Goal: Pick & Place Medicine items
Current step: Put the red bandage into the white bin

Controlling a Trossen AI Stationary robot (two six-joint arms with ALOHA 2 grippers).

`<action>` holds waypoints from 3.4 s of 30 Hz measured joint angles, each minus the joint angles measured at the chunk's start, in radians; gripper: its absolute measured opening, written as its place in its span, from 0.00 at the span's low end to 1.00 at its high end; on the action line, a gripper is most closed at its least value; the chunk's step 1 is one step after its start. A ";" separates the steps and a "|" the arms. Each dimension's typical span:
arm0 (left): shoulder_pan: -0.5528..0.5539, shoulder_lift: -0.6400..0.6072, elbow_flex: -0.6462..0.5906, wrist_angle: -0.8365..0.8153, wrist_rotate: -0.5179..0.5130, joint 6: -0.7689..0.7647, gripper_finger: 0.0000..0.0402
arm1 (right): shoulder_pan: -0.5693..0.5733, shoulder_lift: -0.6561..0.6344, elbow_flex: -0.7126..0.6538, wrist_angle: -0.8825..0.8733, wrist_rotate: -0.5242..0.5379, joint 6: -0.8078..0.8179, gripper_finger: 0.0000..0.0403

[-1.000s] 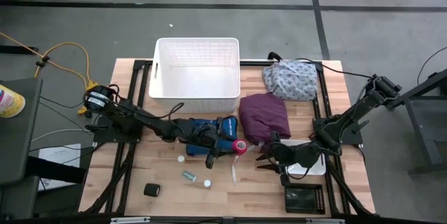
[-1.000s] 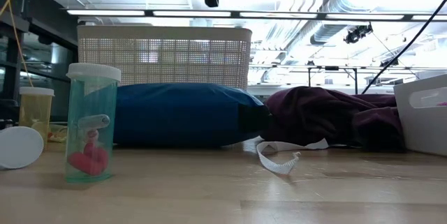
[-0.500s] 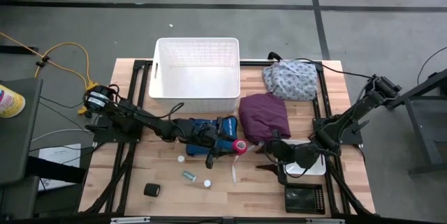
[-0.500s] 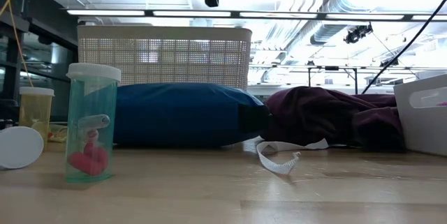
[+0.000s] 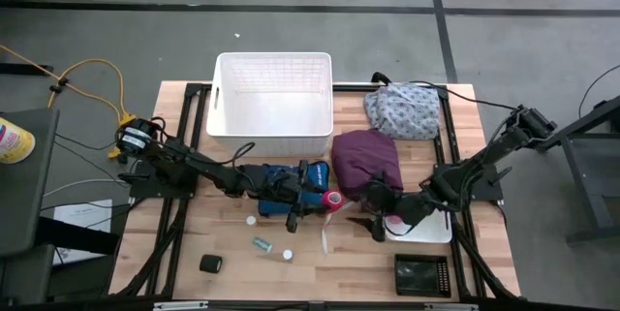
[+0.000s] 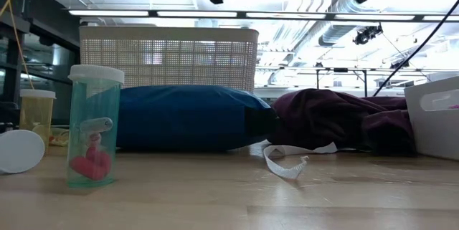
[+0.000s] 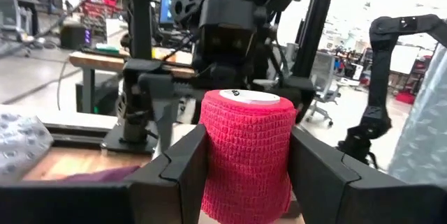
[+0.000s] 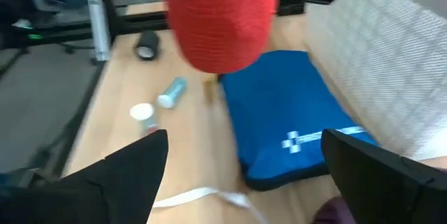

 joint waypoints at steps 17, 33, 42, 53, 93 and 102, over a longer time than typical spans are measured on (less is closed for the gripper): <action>0.056 -0.001 0.000 0.023 0.001 0.012 0.41 | -0.122 0.068 0.001 0.279 -0.041 -0.216 0.88; 0.055 -0.001 0.000 0.014 0.004 0.015 0.41 | -0.140 0.109 0.000 0.410 -0.064 -0.277 0.88; 0.052 -0.001 0.000 -0.004 0.005 0.014 0.41 | -0.140 0.108 0.000 0.421 -0.087 -0.273 0.86; 0.052 -0.001 0.000 -0.004 0.006 0.010 0.41 | -0.140 0.108 0.000 0.419 -0.090 -0.268 0.65; 0.029 0.001 -0.001 0.027 0.000 0.055 0.47 | -0.139 0.107 0.001 0.415 -0.090 -0.270 0.50; 0.039 0.001 -0.001 0.029 0.060 0.051 0.47 | -0.138 0.107 0.001 0.413 -0.091 -0.268 0.50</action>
